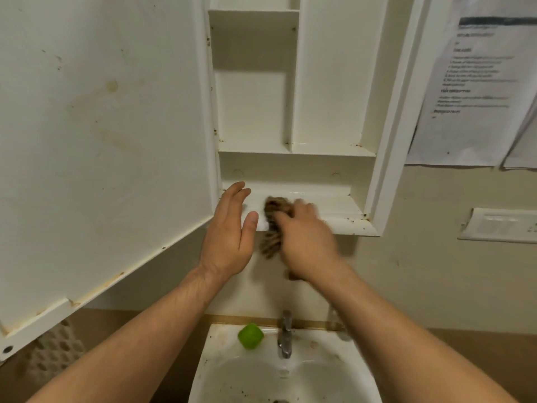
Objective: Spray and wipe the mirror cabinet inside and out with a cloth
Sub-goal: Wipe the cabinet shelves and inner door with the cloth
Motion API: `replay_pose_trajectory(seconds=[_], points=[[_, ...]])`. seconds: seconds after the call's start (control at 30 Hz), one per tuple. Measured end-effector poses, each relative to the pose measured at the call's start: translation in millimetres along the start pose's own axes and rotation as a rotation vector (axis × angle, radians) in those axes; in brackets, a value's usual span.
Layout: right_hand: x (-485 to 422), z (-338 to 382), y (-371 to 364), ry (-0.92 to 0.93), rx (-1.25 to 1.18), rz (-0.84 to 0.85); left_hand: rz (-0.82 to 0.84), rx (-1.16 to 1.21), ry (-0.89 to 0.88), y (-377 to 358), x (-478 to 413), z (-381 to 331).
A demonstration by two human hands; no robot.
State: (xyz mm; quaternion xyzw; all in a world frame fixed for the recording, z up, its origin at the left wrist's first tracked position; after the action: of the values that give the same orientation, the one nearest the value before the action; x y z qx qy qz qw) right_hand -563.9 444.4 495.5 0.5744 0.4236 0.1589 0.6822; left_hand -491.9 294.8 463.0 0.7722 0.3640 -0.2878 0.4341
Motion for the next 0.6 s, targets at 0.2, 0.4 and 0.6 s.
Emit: replay_pose_trajectory(seconds=[0.2, 0.4, 0.6], points=[[14.6, -32.7, 1.5, -0.002, 0.084, 0.035, 0.043, 0.005, -0.088, -14.9, -8.9, -24.5], [57.0, -118.4, 24.3, -0.211, 0.331, 0.094, 0.093, 0.018, -0.082, -32.3, -4.7, -45.4], [87.0, -87.4, -1.6, -0.267, 0.01, 0.091, 0.096, 0.017, -0.17, -30.5, 2.8, -49.2]])
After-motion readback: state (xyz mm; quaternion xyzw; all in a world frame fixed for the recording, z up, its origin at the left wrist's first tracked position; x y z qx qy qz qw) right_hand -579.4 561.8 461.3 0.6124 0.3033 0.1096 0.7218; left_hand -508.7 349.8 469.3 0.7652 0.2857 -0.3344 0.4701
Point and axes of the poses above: each hand's wrist, its own x-axis away from the middle knuckle, its own y-axis out of the back of the hand, z = x × y, the point moved 2 cm from there along -x, towards the middle knuckle, and after that the axes turned 1 degree about z, right-handed, at the moved point
